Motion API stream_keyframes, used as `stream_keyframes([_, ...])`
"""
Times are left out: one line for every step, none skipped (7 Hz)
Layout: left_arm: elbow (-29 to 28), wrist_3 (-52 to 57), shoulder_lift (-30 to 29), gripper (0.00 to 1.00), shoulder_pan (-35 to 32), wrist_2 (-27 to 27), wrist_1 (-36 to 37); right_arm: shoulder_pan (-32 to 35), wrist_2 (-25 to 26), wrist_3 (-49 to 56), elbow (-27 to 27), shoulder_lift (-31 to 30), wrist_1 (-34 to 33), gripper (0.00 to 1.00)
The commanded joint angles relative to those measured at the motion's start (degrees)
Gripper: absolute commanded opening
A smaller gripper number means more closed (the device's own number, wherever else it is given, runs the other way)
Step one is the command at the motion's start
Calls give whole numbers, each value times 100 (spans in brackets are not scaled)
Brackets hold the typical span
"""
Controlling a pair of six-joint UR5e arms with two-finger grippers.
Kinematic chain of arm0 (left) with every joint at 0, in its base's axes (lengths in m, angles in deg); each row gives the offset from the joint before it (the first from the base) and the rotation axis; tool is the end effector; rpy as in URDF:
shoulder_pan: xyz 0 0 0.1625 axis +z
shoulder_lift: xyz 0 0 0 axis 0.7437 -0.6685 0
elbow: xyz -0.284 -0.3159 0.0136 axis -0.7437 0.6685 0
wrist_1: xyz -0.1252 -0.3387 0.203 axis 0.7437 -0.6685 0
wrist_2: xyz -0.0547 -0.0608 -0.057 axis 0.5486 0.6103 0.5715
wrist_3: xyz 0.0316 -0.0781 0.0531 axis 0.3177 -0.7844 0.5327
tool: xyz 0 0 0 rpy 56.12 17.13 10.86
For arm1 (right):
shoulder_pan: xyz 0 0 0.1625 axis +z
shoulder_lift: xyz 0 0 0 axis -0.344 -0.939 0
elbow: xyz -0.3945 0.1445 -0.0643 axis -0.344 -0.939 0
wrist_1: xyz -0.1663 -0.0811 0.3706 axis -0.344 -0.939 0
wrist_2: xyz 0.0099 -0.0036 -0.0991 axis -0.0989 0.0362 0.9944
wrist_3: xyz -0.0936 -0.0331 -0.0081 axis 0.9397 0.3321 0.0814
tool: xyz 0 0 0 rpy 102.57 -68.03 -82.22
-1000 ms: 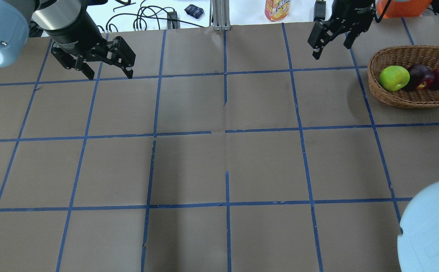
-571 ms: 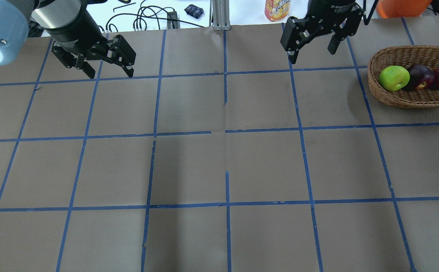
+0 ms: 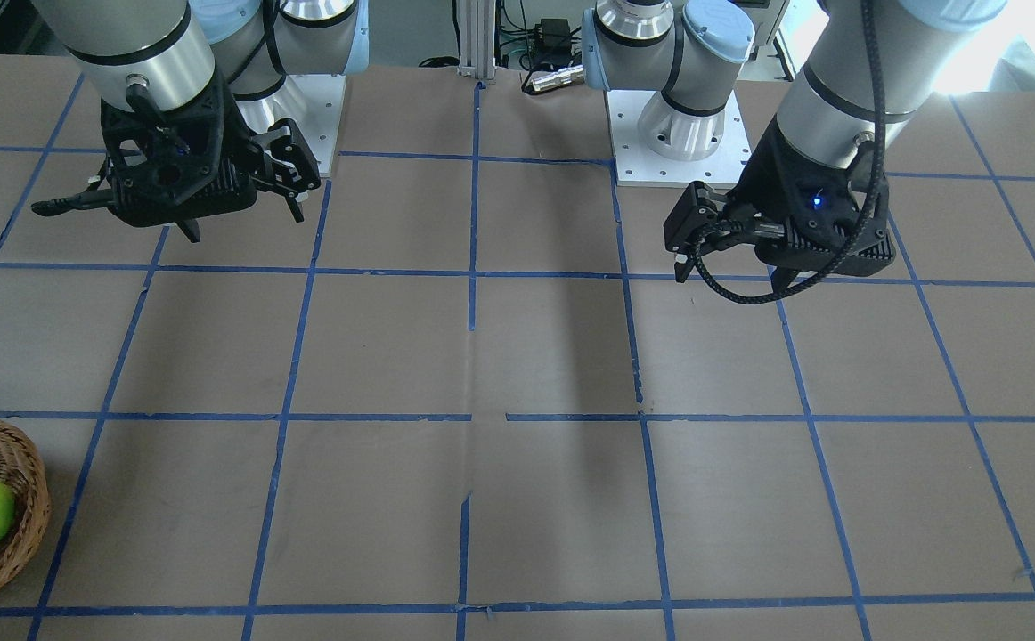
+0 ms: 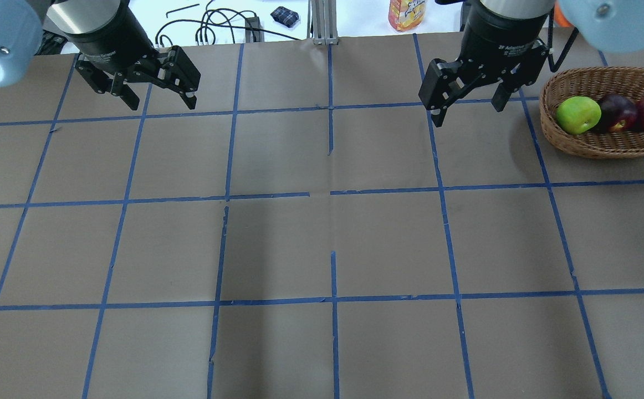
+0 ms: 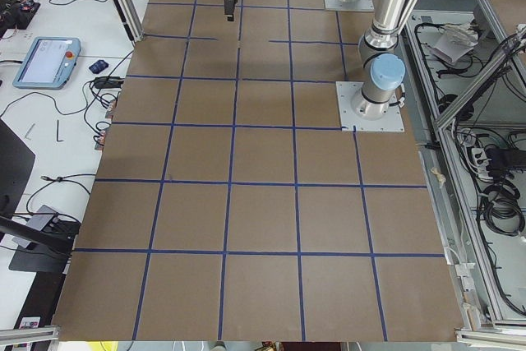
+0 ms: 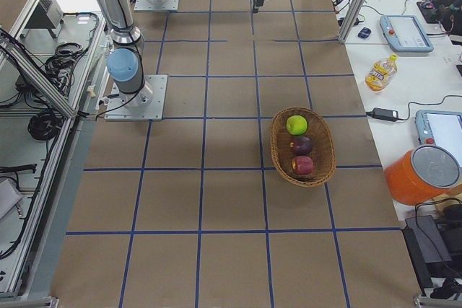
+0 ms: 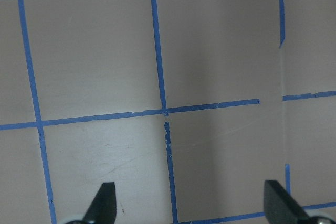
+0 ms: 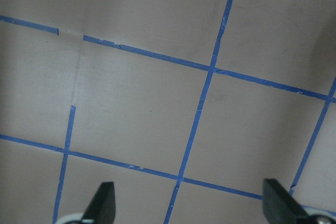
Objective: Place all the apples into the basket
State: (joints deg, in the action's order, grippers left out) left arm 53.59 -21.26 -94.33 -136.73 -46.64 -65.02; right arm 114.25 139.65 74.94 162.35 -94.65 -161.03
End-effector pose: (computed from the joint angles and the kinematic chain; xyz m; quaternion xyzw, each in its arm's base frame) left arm -0.1257 -0.5438 0.4952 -0.0403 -0.9987 0.0182 0.0240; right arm 0.1718 -0.5053 0.5042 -0.1252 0.9918 0.0232 0.0093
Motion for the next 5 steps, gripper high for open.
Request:
stream_keyframes([38,-1,61,100,78,-111,-109,-27,22,-26,191,-141,-399,100])
stream_keyframes([-109,-79,36,100,79,-60,-309,-35,91,-192,104,-123,-383,100])
stream_keyframes([-215,-97,-52,100,44,-33,-320,-35,101,-211,-10,-54,-391,100])
stream_keyframes([-303,-97,-44,100,44,-59,-355,-35,127,-289,-12,-27,-339,100])
stream_keyframes([-260,-97,-87,100,52,-59,-373,-44,240,-612,41,-35,-321,100])
